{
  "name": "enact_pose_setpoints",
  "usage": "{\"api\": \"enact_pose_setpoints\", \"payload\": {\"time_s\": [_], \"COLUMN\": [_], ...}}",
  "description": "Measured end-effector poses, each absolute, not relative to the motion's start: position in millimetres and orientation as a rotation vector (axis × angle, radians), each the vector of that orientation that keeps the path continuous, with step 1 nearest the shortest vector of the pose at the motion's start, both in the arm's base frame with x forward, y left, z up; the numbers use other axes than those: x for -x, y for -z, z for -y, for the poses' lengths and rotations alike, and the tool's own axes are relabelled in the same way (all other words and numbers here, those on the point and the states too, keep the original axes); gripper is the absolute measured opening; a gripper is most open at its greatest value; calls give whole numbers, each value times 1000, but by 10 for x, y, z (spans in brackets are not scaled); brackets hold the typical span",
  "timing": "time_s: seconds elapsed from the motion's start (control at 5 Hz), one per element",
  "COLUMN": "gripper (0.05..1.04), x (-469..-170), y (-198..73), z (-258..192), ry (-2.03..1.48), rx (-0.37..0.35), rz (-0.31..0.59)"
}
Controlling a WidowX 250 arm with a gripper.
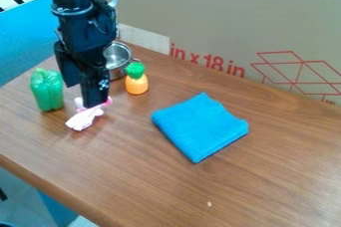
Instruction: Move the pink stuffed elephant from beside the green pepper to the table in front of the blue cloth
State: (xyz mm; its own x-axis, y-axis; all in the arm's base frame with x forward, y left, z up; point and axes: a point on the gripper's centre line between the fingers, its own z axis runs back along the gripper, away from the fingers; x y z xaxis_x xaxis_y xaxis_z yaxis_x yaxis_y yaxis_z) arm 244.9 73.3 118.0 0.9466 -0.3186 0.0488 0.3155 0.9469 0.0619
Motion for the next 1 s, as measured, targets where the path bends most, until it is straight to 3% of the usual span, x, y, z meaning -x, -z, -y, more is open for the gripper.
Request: {"api": "enact_pose_setpoints", "payload": {"time_s": [0.2,0.4,0.6,0.8,1.0], "gripper": [1001,1001,1001,1001,1001], "x": [-2436,-2606,-2686,-2690,-2624], "y": [-1106,-1017,-972,-788,-651], "z": [-719,-883,-1095,-1263,-1345], "ry": [326,302,248,181,144], "rx": [-39,-18,-34,-110,-148], "rz": [31,-11,20,10,-55]}}
